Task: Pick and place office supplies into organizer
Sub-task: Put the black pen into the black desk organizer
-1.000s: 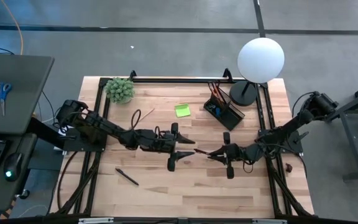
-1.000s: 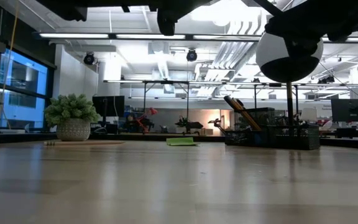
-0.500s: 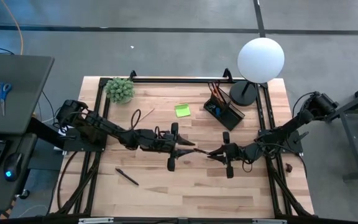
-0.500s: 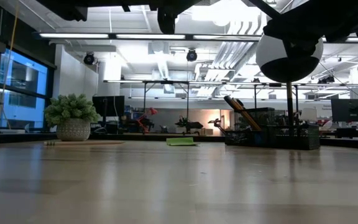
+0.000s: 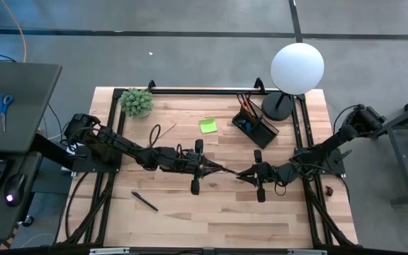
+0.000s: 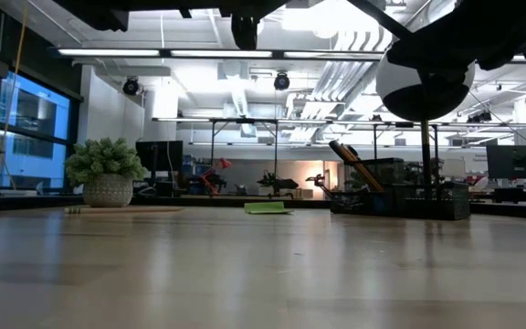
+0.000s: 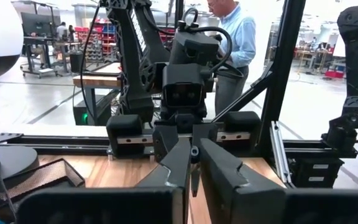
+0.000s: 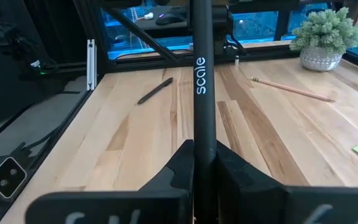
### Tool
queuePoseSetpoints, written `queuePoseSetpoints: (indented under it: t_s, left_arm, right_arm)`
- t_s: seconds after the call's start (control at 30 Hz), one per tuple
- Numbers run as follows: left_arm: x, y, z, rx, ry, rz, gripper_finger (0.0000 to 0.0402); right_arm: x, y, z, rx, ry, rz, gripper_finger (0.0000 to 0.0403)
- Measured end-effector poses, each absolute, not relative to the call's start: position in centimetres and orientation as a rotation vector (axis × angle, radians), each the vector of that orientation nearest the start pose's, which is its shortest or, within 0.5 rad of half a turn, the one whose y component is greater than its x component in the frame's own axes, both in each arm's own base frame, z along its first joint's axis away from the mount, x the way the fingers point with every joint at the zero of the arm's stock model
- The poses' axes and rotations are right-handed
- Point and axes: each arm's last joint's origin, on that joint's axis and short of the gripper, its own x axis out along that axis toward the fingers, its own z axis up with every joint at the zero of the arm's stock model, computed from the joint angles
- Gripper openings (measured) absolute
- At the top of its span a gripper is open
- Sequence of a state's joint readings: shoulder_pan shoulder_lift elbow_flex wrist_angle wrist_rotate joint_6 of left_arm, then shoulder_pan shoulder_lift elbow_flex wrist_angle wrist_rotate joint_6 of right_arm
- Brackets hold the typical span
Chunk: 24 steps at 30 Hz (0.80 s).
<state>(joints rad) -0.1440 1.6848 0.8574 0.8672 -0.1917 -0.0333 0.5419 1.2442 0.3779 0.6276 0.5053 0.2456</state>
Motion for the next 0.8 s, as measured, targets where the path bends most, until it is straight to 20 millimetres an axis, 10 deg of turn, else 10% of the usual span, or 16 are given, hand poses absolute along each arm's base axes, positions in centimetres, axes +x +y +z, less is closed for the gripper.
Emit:
queuePoseSetpoints:
  t_s: [0.8]
  left_arm:
    - [35.32,-4.56,22.26,-0.025,0.035,0.05,0.0001]
  right_arm:
    - [20.83,9.83,18.33,0.151,0.208,-0.043,0.0086]
